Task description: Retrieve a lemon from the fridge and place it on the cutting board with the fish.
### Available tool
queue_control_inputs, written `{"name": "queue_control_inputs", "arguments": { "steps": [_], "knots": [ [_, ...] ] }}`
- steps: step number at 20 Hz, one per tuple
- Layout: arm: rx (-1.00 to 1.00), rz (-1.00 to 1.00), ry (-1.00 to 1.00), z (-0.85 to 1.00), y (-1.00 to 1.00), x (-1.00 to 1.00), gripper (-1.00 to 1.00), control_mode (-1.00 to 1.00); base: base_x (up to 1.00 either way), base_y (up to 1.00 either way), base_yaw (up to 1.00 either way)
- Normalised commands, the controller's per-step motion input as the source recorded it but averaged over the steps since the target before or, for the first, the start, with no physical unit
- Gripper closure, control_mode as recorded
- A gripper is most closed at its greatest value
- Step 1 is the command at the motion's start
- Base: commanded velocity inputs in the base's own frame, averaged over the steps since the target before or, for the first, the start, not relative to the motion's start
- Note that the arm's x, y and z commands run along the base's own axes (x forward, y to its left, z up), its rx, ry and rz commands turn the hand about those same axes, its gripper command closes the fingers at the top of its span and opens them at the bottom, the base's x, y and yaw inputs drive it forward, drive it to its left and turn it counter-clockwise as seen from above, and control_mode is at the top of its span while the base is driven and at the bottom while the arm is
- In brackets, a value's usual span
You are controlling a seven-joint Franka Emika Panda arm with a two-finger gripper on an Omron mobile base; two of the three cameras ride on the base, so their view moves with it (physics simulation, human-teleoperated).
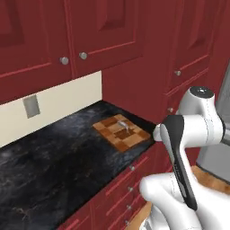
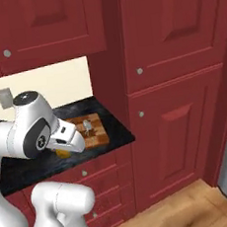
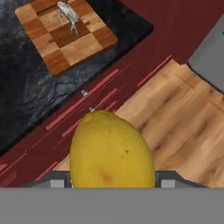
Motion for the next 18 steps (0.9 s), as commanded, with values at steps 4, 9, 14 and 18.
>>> {"name": "queue_control_inputs", "arguments": {
  "steps": [4,9,14,18],
  "knots": [
    [0.0,0.0,0.0,0.0,0.0,0.0,1.0,1.0,0.06,-0.04,0.67],
    [0.0,0.0,0.0,0.0,0.0,0.0,1.0,1.0,0.28,-0.09,0.52],
    [0.0,0.0,0.0,0.0,0.0,0.0,1.0,1.0,0.38,-0.51,0.06],
    [0.0,0.0,0.0,0.0,0.0,0.0,1.0,1.0,0.52,-0.49,0.0]
  ]
}}
